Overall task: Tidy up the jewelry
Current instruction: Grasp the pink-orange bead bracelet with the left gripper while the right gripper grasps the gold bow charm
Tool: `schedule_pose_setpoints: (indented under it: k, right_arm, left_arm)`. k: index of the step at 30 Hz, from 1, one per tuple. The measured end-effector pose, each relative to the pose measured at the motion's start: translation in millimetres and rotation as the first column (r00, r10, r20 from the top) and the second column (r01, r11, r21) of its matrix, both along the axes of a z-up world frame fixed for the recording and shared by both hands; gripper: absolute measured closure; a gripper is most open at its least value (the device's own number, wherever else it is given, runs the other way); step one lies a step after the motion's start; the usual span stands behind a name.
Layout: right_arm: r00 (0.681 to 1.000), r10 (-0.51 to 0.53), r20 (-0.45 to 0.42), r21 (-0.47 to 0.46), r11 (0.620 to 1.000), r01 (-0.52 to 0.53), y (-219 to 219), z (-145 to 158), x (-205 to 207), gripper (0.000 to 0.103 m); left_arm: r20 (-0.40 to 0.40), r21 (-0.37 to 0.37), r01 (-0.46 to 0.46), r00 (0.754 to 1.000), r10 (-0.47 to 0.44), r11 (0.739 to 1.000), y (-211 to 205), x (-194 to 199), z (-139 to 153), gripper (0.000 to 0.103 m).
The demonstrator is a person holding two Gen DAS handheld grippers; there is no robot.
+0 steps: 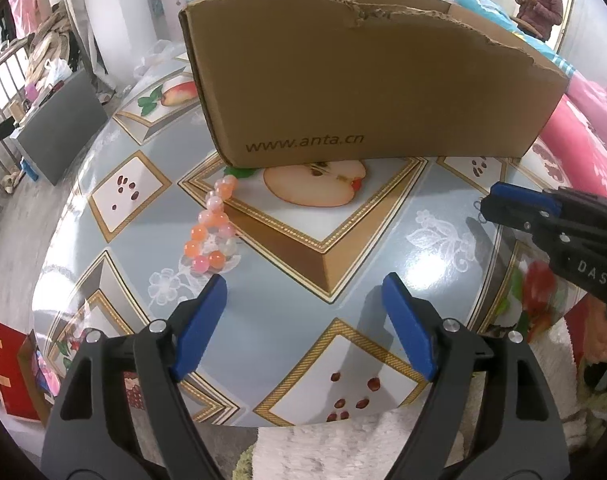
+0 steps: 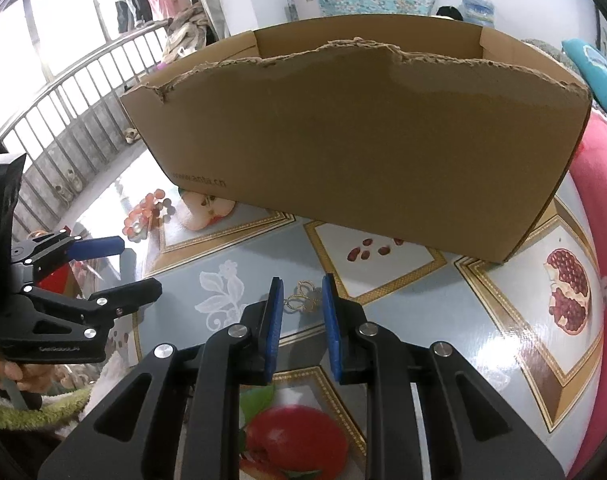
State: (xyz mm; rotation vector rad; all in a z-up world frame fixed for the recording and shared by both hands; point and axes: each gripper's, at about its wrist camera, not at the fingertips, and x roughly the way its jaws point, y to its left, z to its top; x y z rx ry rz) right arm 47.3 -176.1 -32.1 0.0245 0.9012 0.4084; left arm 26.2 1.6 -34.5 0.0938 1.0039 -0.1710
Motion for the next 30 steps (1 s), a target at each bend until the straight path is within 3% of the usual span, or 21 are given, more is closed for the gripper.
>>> schedule_pose_setpoints:
  k: [18,27,30]
  right_arm:
    - [1.000,0.008,-0.004,0.036,0.999,-0.008,-3.6,-1.1,-0.4,0.083]
    - [1.000,-0.017,0.001,0.032,0.999,0.017,-3.0,-2.0,-2.4,0.083]
    - [1.000,-0.024,0.003,0.054,0.998,0.023,-4.6,-3.1,-4.1,0.083]
  left_arm:
    - [0.006,0.003,-0.014,1.000,0.014,1.000,5.3,-2.3,-1.1,0.027]
    - [0.156,-0.066,-0.020,0.987,0.030,0.998,32.3,-13.9,13.1,0.027]
    - [0.203,-0.050,-0.024,0.979,0.034,0.998,40.8,-9.4,20.8,0.031]
